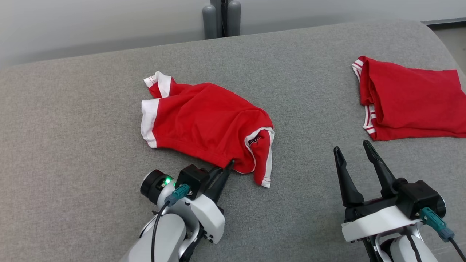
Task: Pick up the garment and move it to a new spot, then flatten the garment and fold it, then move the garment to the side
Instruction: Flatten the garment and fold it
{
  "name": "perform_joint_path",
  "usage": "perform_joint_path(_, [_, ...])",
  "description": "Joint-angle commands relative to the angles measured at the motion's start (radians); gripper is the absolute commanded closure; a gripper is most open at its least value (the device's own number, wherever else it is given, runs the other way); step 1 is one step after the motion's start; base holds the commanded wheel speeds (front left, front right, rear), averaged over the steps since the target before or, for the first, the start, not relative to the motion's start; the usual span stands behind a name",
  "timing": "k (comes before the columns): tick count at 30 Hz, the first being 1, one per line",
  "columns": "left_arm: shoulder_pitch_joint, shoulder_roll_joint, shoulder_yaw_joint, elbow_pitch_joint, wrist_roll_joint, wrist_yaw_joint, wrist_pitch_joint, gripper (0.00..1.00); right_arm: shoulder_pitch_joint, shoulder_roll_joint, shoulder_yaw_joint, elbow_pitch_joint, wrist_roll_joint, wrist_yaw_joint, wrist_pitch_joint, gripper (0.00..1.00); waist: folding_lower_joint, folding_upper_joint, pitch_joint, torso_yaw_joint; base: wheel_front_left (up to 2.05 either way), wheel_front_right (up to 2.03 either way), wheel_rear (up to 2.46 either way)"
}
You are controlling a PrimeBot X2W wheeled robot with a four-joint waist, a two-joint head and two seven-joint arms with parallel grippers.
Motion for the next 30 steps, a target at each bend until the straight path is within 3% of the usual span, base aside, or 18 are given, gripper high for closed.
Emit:
perform_joint_path(1, [-0.025, 0.002, -0.024, -0.027, -0.042, -0.001, -0.002, 1.0, 0.004, -0.002, -0.01, 0.003, 0.0, 0.0, 0.0, 0.0, 0.0, 0.0, -0.012, -0.003, 0.0, 0.0, 0.0])
perform_joint_path(7, [-0.129, 0.002, -0.085, -0.138, -0.202, -0.002, -0.001, 1.0, 0.034, 0.009, -0.02, 0.015, 0.005, 0.0, 0.0, 0.0, 0.0, 0.0, -0.069, -0.008, 0.0, 0.0, 0.0])
perform_joint_path(14, [-0.246, 0.002, -0.056, -0.28, -0.294, 0.011, 0.077, 1.0, 0.064, 0.022, -0.027, 0.023, 0.002, 0.0, 0.0, 0.0, 0.0, 0.0, -0.131, -0.023, 0.0, 0.0, 0.0])
perform_joint_path(20, [-0.304, 0.004, -0.05, -0.448, -0.352, 0.14, 0.243, 1.0, 0.079, 0.027, -0.034, 0.022, -0.002, 0.0, 0.0, 0.0, 0.0, 0.0, -0.149, -0.031, 0.0, 0.0, 0.0])
perform_joint_path(25, [-0.261, 0.034, -0.027, -0.356, -0.367, 0.239, 0.348, 1.0, 0.069, 0.03, -0.026, 0.019, -0.004, 0.0, 0.0, 0.0, 0.0, 0.0, -0.136, -0.04, 0.0, 0.0, 0.0])
perform_joint_path(30, [-0.196, 0.06, 0.024, -0.182, -0.421, 0.25, 0.331, 1.0, 0.057, 0.032, -0.021, 0.013, -0.004, 0.0, 0.0, 0.0, 0.0, 0.0, -0.108, -0.043, 0.0, 0.0, 0.0])
